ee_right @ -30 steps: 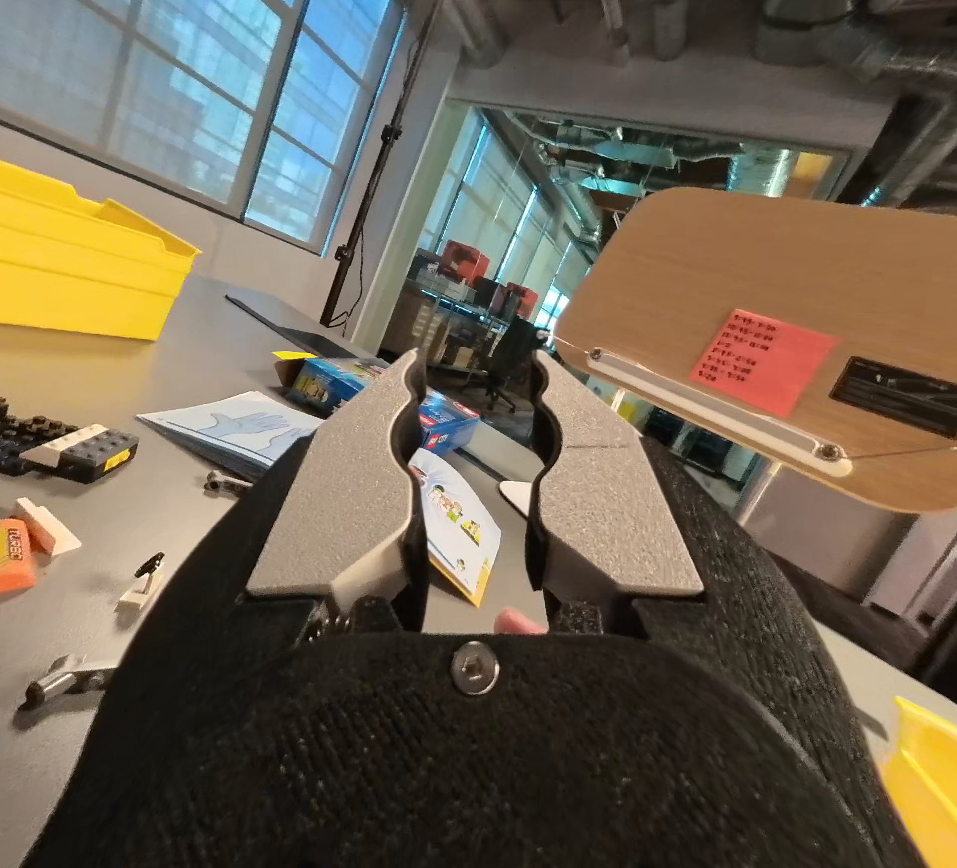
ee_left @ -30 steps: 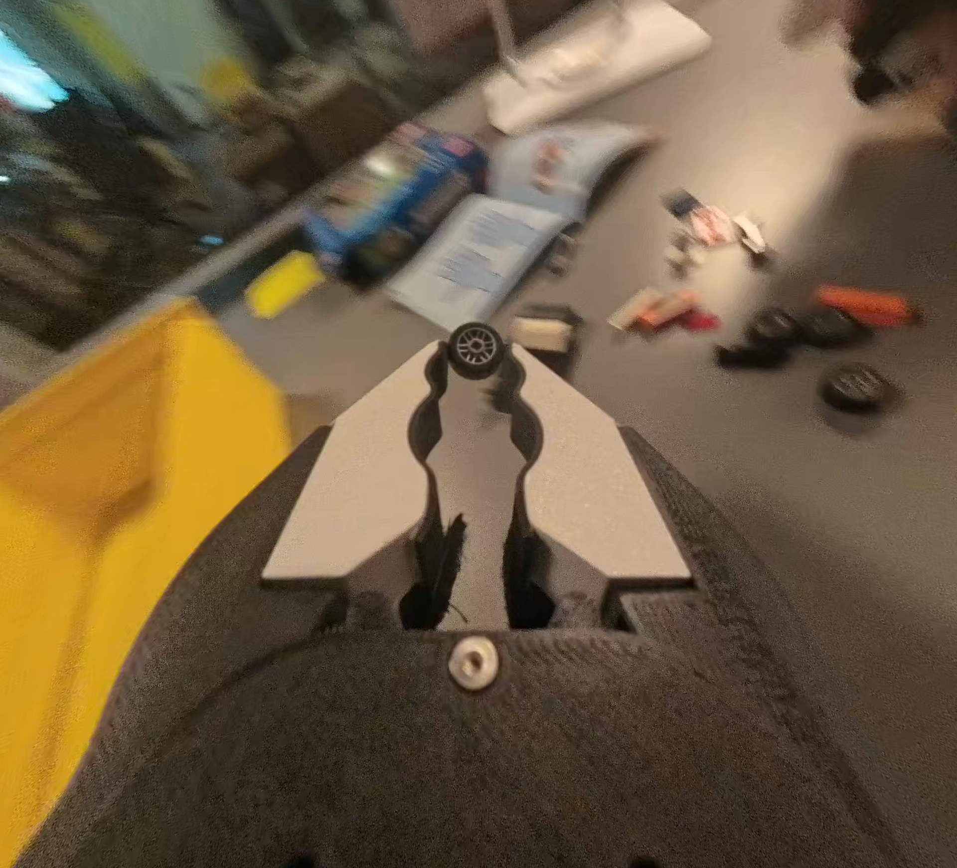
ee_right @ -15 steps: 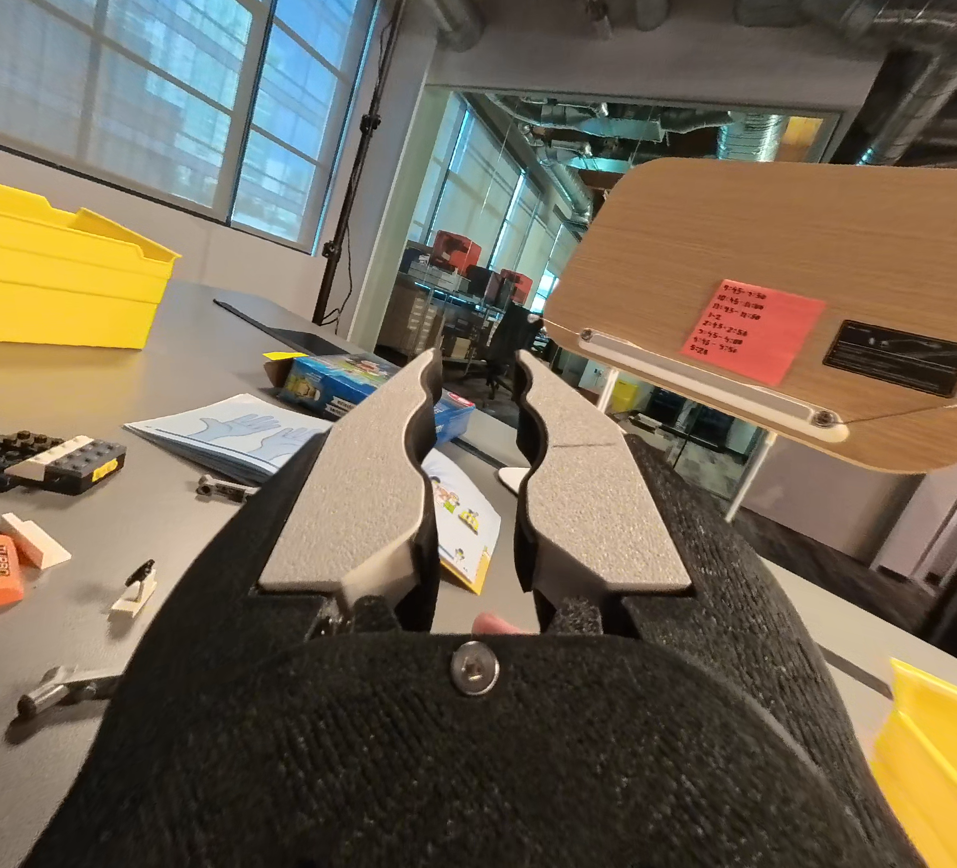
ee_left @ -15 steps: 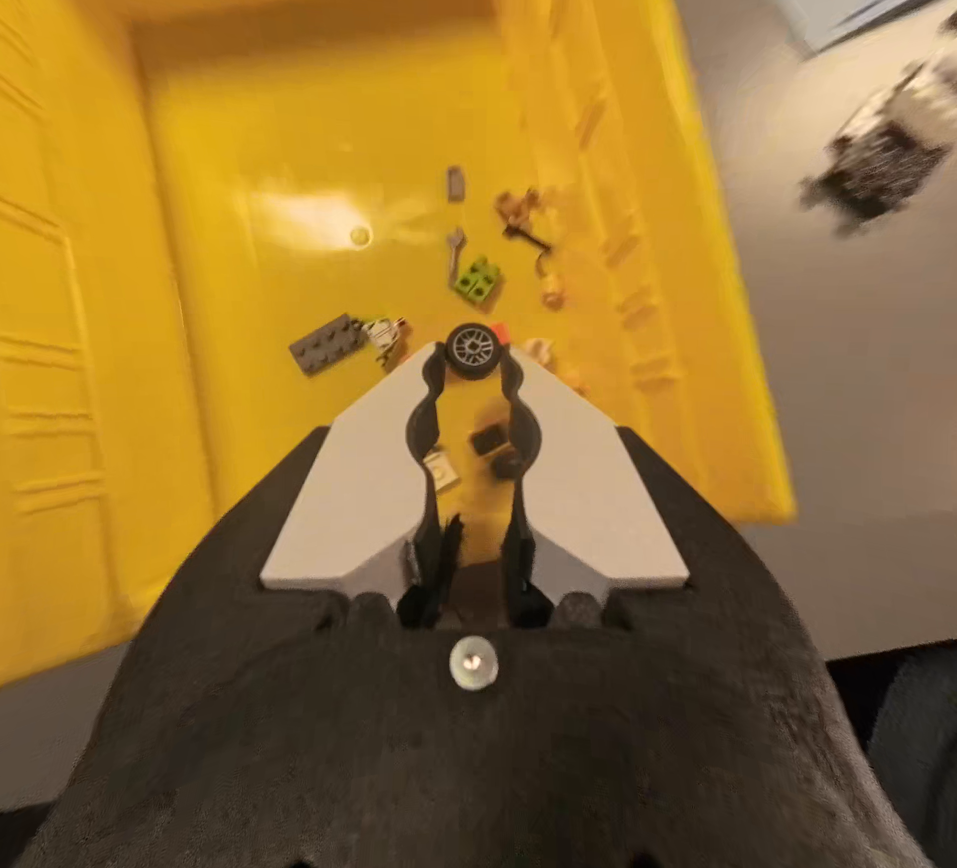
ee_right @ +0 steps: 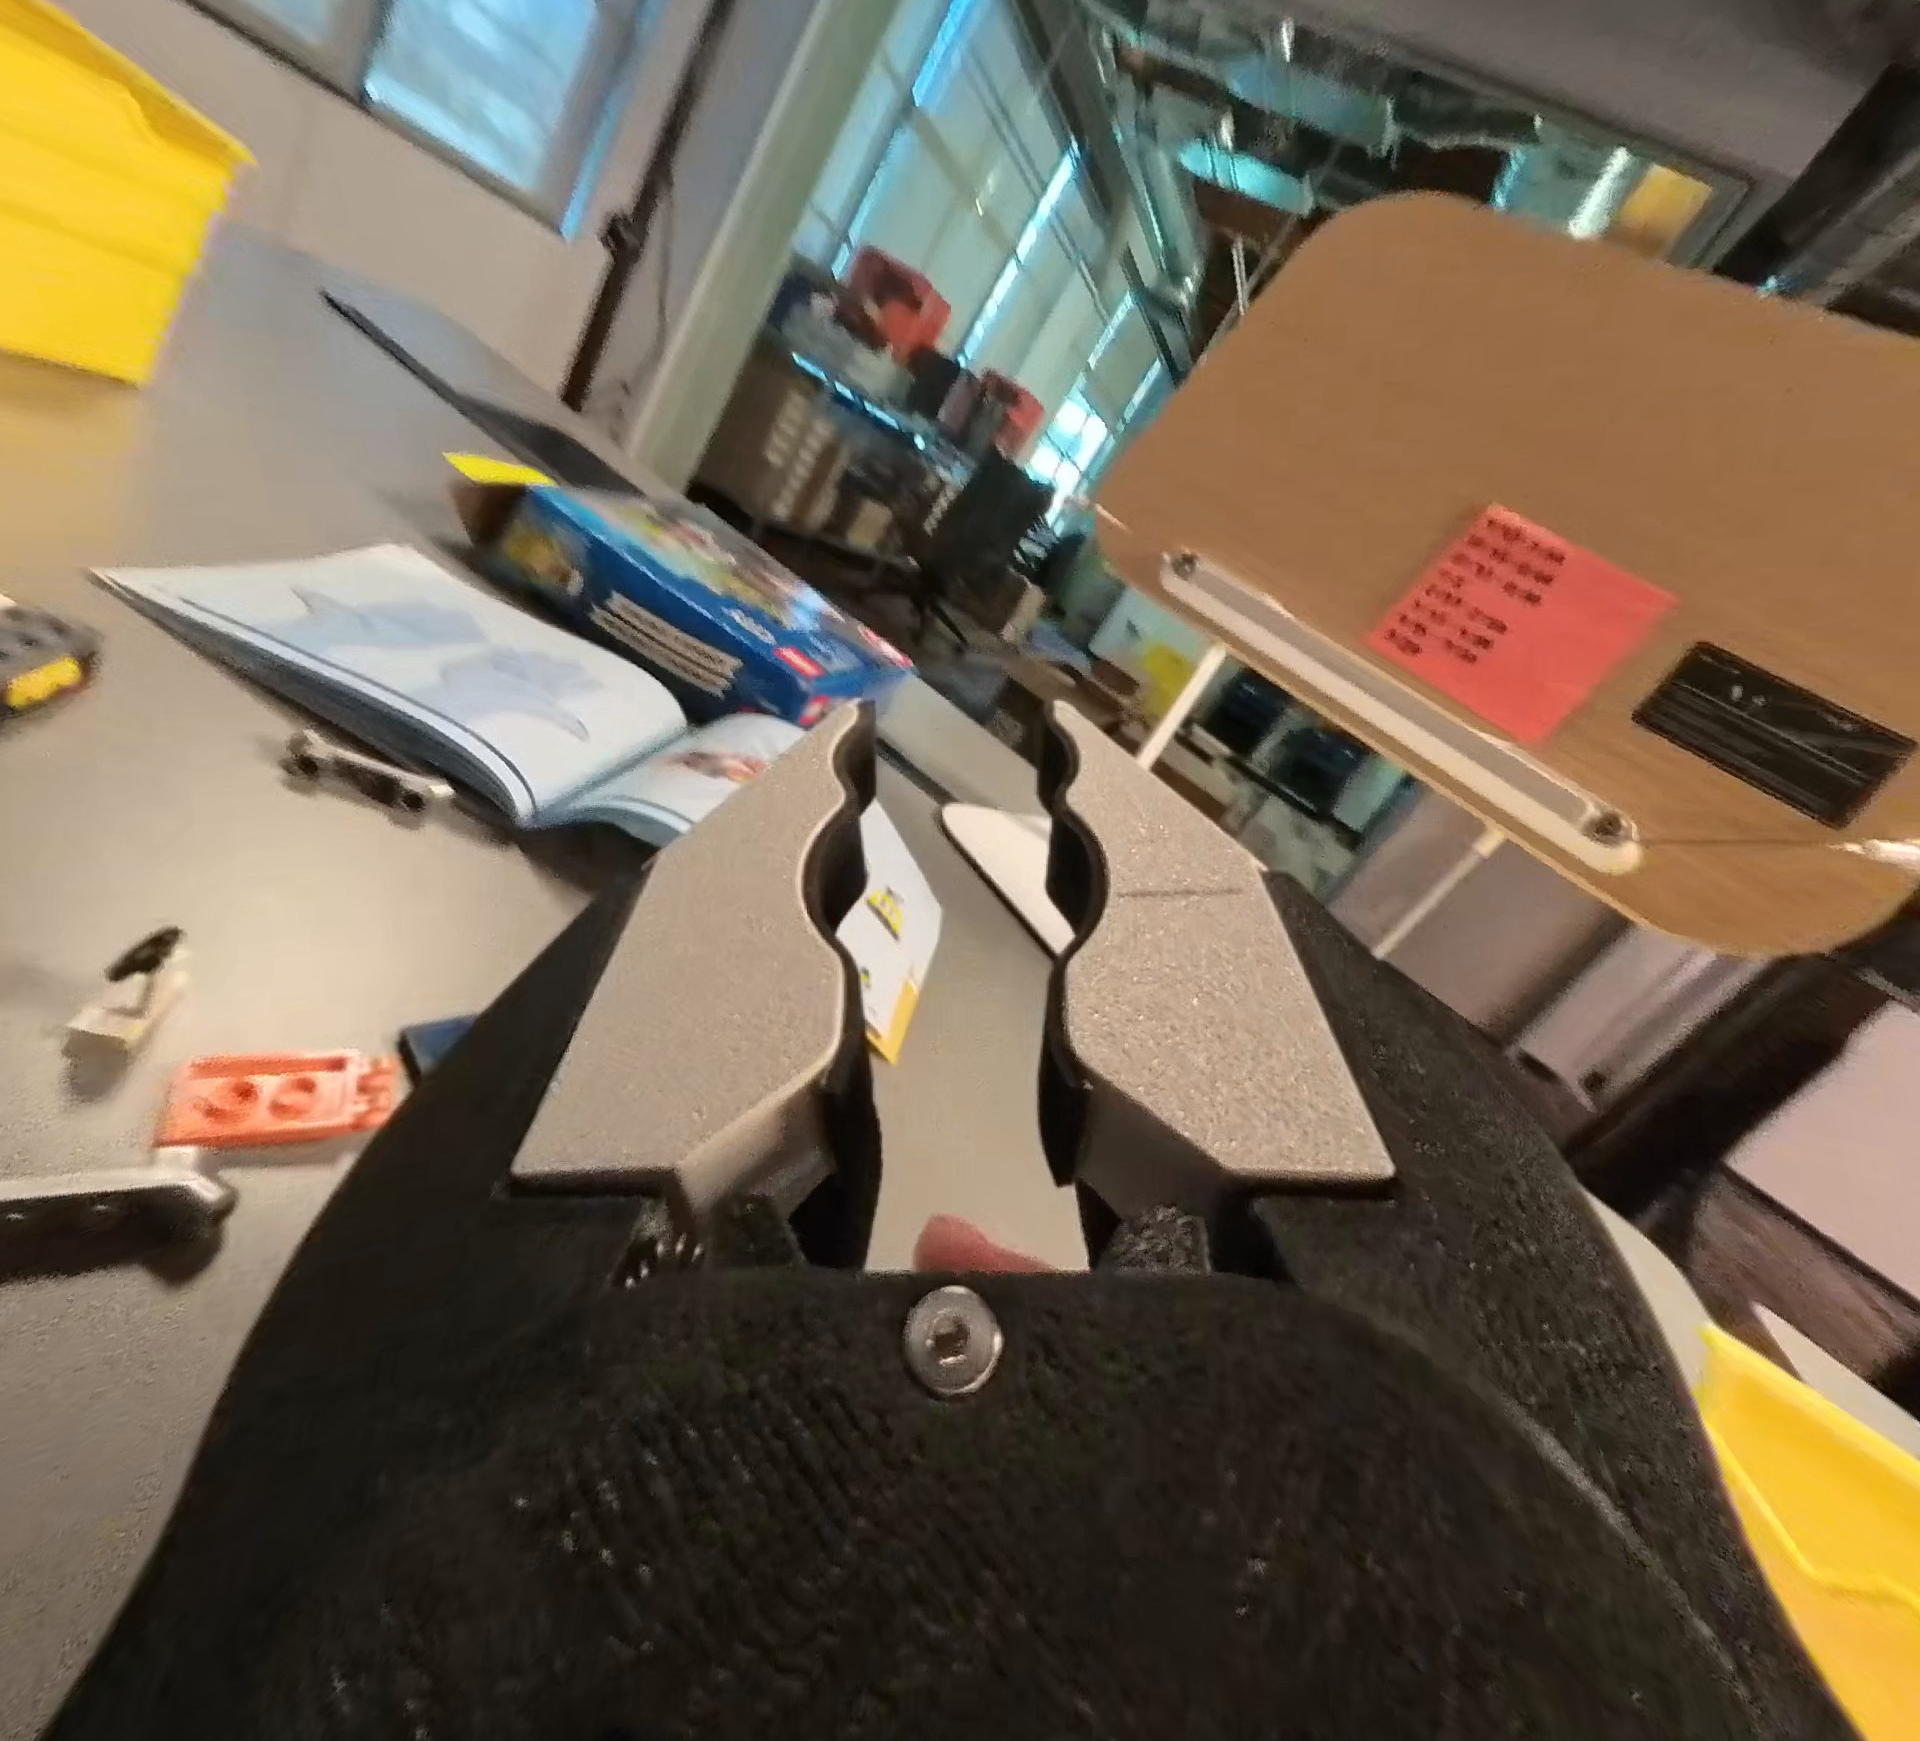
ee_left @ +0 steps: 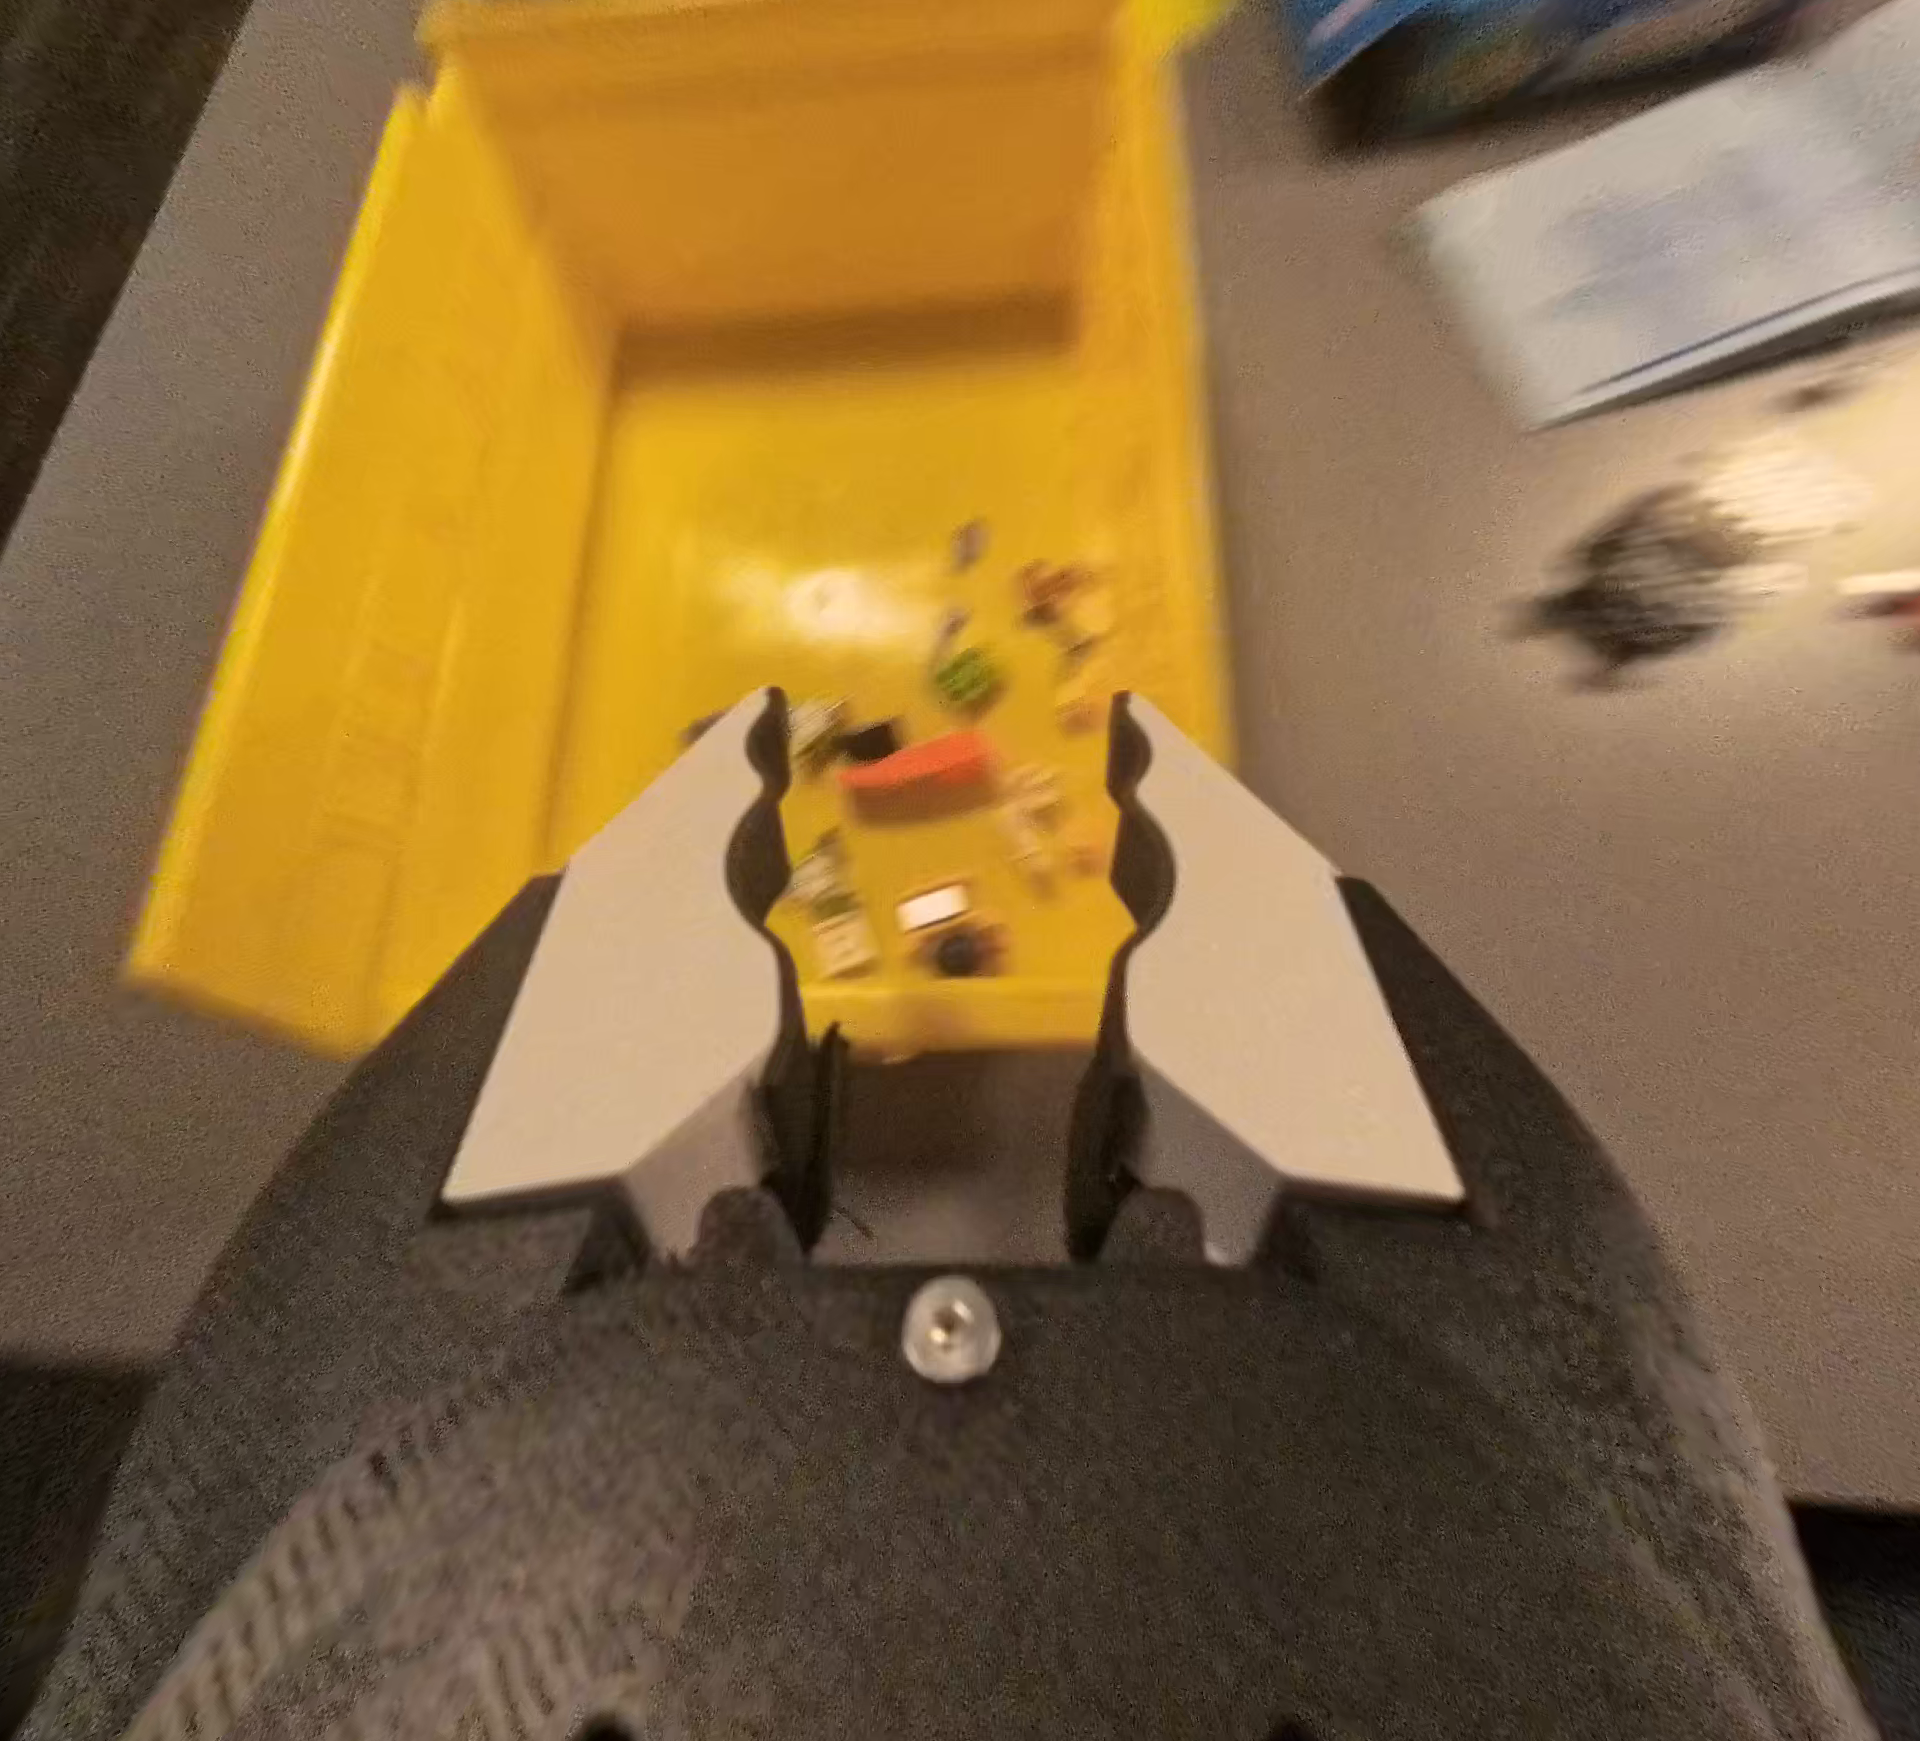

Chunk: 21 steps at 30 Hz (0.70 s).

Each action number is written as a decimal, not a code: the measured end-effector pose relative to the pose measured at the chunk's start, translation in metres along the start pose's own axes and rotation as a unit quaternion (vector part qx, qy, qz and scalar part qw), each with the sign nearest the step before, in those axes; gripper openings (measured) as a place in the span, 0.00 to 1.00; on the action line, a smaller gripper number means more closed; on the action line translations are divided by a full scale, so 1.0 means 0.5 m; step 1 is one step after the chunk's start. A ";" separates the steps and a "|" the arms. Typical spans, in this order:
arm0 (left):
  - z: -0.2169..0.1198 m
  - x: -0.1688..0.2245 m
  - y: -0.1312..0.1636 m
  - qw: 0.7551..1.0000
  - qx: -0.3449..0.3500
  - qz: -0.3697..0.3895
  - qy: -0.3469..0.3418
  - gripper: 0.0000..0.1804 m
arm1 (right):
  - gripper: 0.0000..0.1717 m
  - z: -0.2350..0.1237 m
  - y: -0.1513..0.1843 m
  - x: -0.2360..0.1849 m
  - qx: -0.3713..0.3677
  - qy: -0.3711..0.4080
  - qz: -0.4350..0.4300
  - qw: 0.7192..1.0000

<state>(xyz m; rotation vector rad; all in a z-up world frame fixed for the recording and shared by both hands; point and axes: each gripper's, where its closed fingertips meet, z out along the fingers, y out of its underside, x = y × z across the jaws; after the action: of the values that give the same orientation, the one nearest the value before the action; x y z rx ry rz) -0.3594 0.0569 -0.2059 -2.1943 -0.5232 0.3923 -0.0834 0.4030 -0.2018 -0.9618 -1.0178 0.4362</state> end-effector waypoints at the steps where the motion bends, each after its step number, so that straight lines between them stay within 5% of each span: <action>1: -0.025 0.055 -0.026 0.997 0.048 0.013 0.055 0.31 | 0.16 0.002 0.005 0.001 -0.007 0.001 0.000 1.000; 4: -0.081 0.260 -0.052 0.954 0.107 0.071 0.271 0.29 | 0.13 0.002 0.003 -0.001 0.000 -0.004 0.010 1.000; 7: -0.064 0.406 0.009 0.918 0.049 0.149 0.364 0.30 | 0.11 0.002 0.001 -0.003 0.003 -0.010 0.016 1.000; 13: 0.000 0.596 0.156 0.862 -0.031 0.261 0.433 0.25 | 0.10 0.001 -0.005 -0.013 0.011 -0.020 0.015 1.000; 21: 0.036 0.653 0.173 0.852 -0.020 0.299 0.430 0.20 | 0.09 0.003 -0.007 -0.022 0.013 -0.032 0.018 0.999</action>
<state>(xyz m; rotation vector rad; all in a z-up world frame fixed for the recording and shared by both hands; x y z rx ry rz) -0.0648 0.1799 -0.3177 -2.2513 0.6606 -0.3141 -0.0906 0.3942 -0.2044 -0.9495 -1.0517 0.5109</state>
